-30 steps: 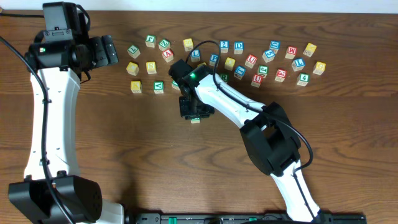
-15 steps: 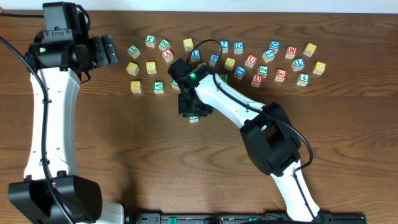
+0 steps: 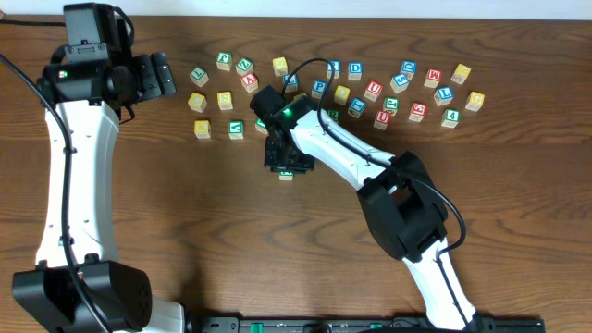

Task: Spell out NEURIPS
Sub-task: 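Carry the green N block toward the table front and lower it, then open the right gripper to release the N block and lift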

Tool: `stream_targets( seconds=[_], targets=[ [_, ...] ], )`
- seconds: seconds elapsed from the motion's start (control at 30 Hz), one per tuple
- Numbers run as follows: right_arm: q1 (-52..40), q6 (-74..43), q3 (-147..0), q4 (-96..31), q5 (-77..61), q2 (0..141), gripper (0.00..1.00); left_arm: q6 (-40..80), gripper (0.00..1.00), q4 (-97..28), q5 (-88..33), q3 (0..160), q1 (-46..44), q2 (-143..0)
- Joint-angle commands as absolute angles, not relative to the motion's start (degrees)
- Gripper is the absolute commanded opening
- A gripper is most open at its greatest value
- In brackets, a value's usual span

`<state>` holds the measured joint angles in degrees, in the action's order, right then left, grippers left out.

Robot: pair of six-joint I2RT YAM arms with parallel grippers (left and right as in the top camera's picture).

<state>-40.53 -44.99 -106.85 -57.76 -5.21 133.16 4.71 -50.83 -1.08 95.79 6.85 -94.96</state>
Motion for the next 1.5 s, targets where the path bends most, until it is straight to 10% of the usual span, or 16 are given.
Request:
stream_targets(
  seconds=[0.0, 1.47],
  targets=[
    [-39.8, -46.5, -106.5, -57.7, -6.5, 131.4, 0.27, 5.2, 0.98, -51.0, -0.2, 95.9, 6.7, -95.5],
    [-38.8, -35.7, -107.2, -59.9, -6.2, 127.6, 0.48, 5.2, 0.98, -51.0, -0.2, 95.9, 6.7, -95.5]
  ],
)
